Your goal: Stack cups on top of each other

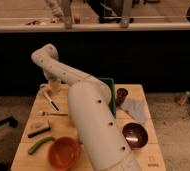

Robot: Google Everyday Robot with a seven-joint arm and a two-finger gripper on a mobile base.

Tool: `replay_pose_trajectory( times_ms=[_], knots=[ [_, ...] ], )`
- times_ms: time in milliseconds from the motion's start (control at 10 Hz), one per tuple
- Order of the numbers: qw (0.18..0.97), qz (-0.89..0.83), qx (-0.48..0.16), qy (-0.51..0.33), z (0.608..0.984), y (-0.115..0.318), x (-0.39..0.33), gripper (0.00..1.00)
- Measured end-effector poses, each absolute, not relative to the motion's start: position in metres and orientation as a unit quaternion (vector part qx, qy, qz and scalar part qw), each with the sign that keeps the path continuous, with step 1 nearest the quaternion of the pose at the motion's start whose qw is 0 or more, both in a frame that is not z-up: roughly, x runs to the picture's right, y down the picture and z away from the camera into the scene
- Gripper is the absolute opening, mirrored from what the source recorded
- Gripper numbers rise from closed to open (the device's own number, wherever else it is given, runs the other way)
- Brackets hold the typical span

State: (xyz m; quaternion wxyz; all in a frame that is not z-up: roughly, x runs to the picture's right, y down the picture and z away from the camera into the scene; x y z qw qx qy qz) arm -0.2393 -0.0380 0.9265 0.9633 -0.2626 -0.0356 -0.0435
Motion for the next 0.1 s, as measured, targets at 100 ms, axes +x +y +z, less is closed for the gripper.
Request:
replay_pose_trajectory(
  times_ms=[100],
  knots=[
    [0.963,-0.043,-0.263,-0.036,0.9265,-0.0380,-0.2393,0.80]
  ],
)
